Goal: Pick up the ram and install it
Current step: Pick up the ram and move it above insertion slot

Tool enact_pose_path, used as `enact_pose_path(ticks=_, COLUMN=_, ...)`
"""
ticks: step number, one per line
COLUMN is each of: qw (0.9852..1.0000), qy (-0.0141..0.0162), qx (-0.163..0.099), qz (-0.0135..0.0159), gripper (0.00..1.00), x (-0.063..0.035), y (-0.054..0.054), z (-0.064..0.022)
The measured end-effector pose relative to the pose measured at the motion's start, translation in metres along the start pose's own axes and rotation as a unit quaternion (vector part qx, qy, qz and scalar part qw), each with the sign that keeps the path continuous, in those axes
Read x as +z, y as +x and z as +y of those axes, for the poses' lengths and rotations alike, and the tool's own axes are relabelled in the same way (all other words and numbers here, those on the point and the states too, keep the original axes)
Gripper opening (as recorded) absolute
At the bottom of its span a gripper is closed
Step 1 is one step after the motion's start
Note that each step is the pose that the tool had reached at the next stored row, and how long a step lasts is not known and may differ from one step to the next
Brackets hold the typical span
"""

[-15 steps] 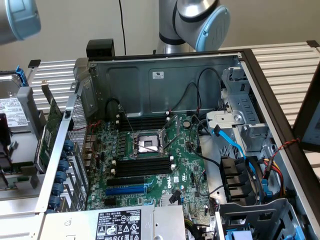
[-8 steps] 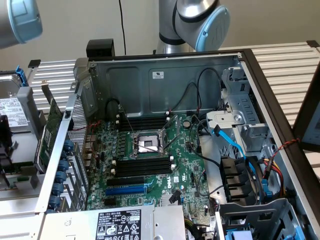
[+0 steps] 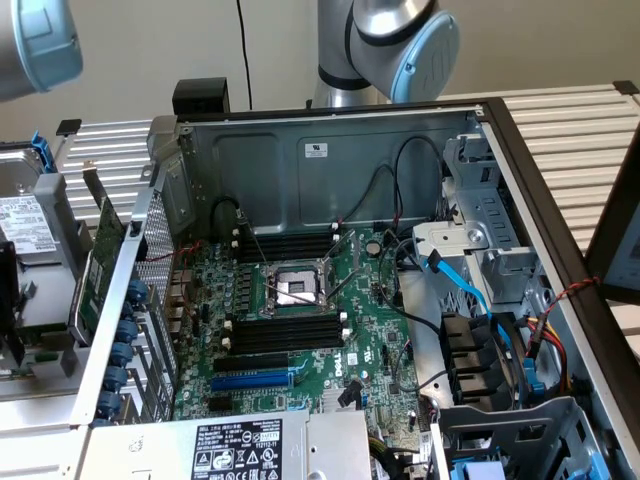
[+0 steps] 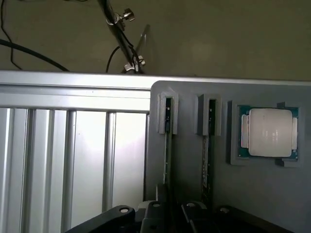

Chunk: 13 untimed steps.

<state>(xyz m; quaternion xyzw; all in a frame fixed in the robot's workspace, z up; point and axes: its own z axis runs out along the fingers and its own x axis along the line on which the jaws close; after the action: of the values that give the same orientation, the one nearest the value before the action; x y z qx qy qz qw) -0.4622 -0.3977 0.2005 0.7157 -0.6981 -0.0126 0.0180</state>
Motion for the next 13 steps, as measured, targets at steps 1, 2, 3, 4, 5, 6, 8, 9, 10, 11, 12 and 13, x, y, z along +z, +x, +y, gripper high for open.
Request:
enact_pose_path(ticks=1, qw=1.0, qy=0.0001, qx=0.0, qz=-0.0002, gripper=0.16, x=0.0001, y=0.0, z=0.0003)
enact_pose_path(ticks=2, qw=1.0, qy=0.0, qx=0.0, qz=-0.0001, gripper=0.12, x=0.0001, y=0.0, z=0.0005)
enact_pose_path(ticks=3, qw=1.0, qy=0.0001, qx=0.0, qz=0.0001, gripper=0.12, x=0.0001, y=0.0, z=0.0006)
enact_pose_path(ticks=4, qw=1.0, qy=0.0002, qx=0.0, qz=0.0006, gripper=0.12, x=-0.0002, y=0.0, z=0.0008)
enact_pose_path(ticks=5, qw=1.0, qy=0.0002, qx=0.0, qz=0.0019, gripper=0.12, x=-0.0019, y=0.0, z=0.001)
enact_pose_path(ticks=6, qw=1.0, qy=0.0001, qx=0.0, qz=0.0034, gripper=0.12, x=-0.0043, y=0.0, z=0.0012)
enact_pose_path(ticks=8, qw=1.0, qy=0.0, qx=0.0, qz=0.0059, gripper=0.12, x=-0.0101, y=0.0, z=0.0015)
enact_pose_path(ticks=9, qw=1.0, qy=-0.0001, qx=0.0, qz=0.007, gripper=0.12, x=-0.0132, y=0.0, z=0.0016)
enact_pose_path(ticks=10, qw=1.0, qy=-0.0001, qx=0.0, qz=0.0078, gripper=0.12, x=-0.0168, y=0.001, z=0.0018)
enact_pose_path(ticks=11, qw=1.0, qy=-0.0001, qx=0.0, qz=0.0082, gripper=0.12, x=-0.0209, y=0.001, z=0.002)
enact_pose_path(ticks=12, qw=1.0, qy=-0.0002, qx=0.0, qz=0.0087, gripper=0.12, x=-0.0254, y=0.001, z=0.0022)
enact_pose_path(ticks=13, qw=1.0, qy=-0.0002, qx=0.0, qz=0.009, gripper=0.12, x=-0.0302, y=0.001, z=0.0024)
